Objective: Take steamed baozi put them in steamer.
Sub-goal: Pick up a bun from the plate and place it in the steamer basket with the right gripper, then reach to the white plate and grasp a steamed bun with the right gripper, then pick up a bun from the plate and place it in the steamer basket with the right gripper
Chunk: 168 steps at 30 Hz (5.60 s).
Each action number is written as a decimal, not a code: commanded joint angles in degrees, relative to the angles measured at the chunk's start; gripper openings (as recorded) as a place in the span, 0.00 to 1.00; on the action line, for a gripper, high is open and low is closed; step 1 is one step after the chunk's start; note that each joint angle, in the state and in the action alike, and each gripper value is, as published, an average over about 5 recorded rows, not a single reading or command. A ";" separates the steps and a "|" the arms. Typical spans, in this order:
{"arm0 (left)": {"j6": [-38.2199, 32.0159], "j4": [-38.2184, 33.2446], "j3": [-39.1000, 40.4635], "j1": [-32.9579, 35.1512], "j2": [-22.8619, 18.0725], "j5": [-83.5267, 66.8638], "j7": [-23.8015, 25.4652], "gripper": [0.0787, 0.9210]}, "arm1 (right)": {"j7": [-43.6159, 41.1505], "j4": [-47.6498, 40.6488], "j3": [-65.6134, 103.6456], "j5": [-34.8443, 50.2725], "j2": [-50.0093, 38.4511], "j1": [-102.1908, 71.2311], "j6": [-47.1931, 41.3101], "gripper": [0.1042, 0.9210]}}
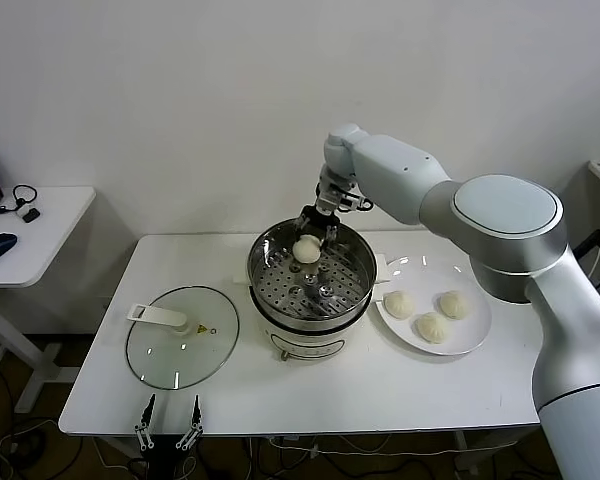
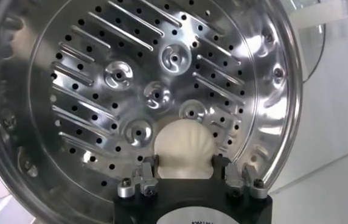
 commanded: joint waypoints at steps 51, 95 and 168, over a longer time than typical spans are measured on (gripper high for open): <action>0.01 -2.19 0.63 1.73 0.69 1.23 0.18 0.88 | -5.70 29.54 -32.80 35.68 -22.30 27.86 -37.32 0.88; 0.07 -1.06 -0.67 1.57 0.58 1.33 0.19 0.88 | 2.39 18.43 -9.33 25.14 -24.91 -6.25 -55.88 0.88; 0.27 -2.34 0.18 2.27 1.26 2.87 0.30 0.88 | -3.31 43.50 -27.04 51.56 -12.14 36.46 -56.65 0.47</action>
